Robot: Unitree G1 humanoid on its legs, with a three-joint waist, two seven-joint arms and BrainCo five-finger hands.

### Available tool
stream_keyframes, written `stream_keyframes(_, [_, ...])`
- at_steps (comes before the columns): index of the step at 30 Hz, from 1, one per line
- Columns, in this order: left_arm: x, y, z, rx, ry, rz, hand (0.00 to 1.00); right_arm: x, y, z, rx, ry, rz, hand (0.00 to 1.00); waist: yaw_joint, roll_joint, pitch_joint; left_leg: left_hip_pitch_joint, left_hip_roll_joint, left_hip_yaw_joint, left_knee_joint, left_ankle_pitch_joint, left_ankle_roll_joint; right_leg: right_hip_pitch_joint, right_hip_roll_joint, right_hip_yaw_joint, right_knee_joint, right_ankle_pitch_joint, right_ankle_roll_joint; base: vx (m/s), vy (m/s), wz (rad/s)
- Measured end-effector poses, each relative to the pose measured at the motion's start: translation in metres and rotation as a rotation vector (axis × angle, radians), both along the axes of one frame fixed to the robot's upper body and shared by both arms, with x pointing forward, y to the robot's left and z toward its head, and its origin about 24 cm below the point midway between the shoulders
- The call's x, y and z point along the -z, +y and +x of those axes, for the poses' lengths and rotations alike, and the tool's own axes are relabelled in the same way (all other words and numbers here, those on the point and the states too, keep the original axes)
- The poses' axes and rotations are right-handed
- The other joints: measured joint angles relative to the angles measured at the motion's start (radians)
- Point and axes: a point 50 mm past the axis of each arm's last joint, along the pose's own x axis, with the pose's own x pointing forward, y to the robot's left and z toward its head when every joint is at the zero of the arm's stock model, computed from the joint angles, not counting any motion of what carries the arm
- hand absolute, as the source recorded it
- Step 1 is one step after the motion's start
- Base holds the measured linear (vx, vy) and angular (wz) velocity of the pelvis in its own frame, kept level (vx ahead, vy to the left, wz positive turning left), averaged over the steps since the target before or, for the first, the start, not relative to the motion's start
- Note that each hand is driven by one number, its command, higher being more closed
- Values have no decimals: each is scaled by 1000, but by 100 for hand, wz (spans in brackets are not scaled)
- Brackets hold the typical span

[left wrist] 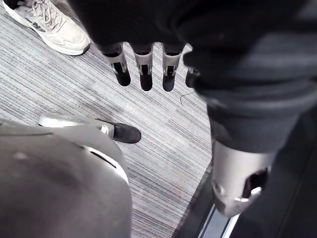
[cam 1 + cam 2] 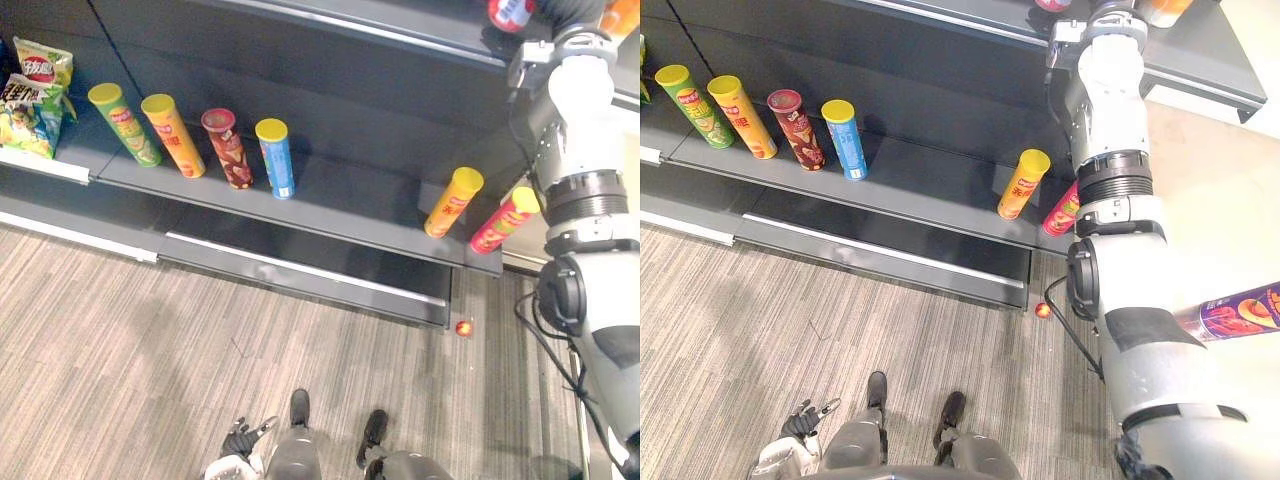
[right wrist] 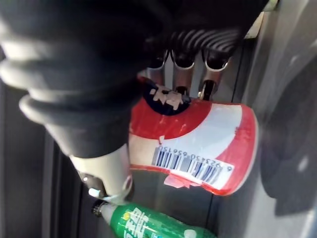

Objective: Put the gum and the chips on the shelf.

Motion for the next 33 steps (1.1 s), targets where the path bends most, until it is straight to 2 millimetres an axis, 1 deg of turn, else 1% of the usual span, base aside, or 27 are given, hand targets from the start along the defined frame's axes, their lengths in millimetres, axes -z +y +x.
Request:
stream_keyframes(6, [0, 0, 0, 3, -1, 0, 0, 6, -2, 4, 6, 31, 5, 100, 3, 0, 0, -1, 0, -1, 0, -1, -1, 0, 0, -1, 0, 0, 1, 31, 33, 1])
stream_keyframes(18, [0, 0, 1, -7, 3, 15, 0, 4, 0, 3, 5, 24, 6, 100, 6, 0, 0, -6, 0, -4, 0, -3, -4, -4, 0, -4, -1, -1, 1, 19, 15, 0])
stream_keyframes(22, [0, 0, 1, -13, 1, 14, 0, -4, 3, 2, -4, 7, 7, 100, 8, 0, 0, -22, -1, -6, 0, -3, -3, -20, 0, -5, 1, -1, 0, 9, 6, 0])
stream_keyframes(24, [-1, 0, 2, -13, -1, 15, 0, -4, 5, 2, -6, 8, 10, 100, 11, 0, 0, -21, -1, -9, 0, -3, -3, -18, 0, -7, 2, 0, 0, 51, 30, 4])
stream_keyframes(27, [-1, 0, 4, -13, -6, 16, 0, -6, 6, 2, -7, 7, 14, 100, 24, 0, 0, -22, -1, -15, 1, -3, -3, -17, 1, -9, 3, 0, -1, 49, 24, 4])
stream_keyframes(31, [-1, 0, 5, -14, -7, 17, 0, -9, 18, 4, -36, 9, 19, 100, 25, 0, 0, -28, -1, -21, 1, -3, -3, -18, 1, -18, 2, 0, -1, 38, 33, 6])
stream_keyframes(33, [-2, 0, 5, -14, -8, 17, 0, -11, 19, 3, -38, 5, 18, 100, 27, 0, 1, -32, -2, -23, 1, -3, -3, -21, 1, -20, 2, 0, -1, 22, 39, 5])
